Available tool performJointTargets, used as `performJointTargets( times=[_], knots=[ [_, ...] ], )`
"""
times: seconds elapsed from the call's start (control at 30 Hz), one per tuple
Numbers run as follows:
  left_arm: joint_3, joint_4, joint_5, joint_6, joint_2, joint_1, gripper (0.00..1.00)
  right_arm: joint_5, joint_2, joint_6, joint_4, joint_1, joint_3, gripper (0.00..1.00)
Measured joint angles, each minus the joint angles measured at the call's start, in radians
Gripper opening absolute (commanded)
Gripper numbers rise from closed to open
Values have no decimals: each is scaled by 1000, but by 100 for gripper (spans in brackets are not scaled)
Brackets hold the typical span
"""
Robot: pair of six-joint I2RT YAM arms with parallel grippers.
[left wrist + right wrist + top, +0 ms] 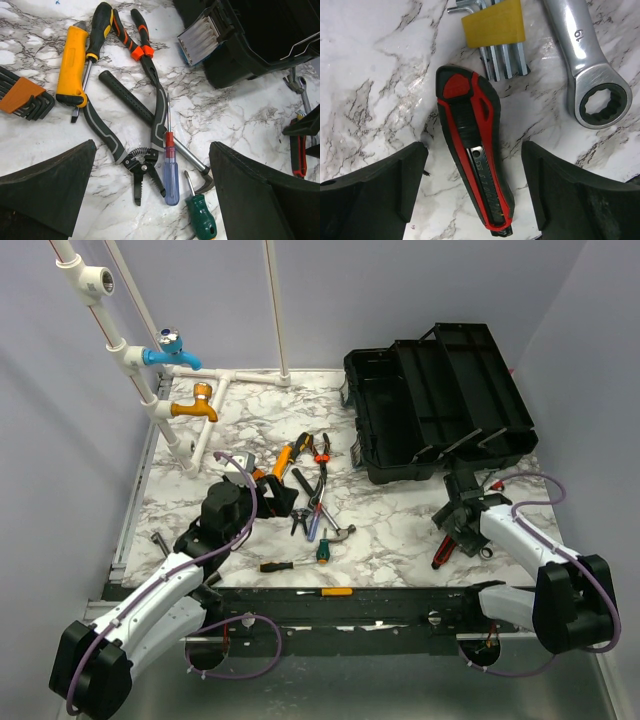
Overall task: Pack the tool kit
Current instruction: Pick up the knife at the center of the board.
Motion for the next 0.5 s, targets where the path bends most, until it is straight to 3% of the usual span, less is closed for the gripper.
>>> performJointTargets(
  times=[0.17,0.27,0.5],
  knots=[
    [-11,26,7,22,0,0,98,10,2,8,2,0,-8,55],
    [-20,52,13,31,-1,0,98,14,-18,10,8,0,-21,27],
    [-30,81,18,41,-2,0,98,35,-54,-31,-40,0,61,13]
  ],
)
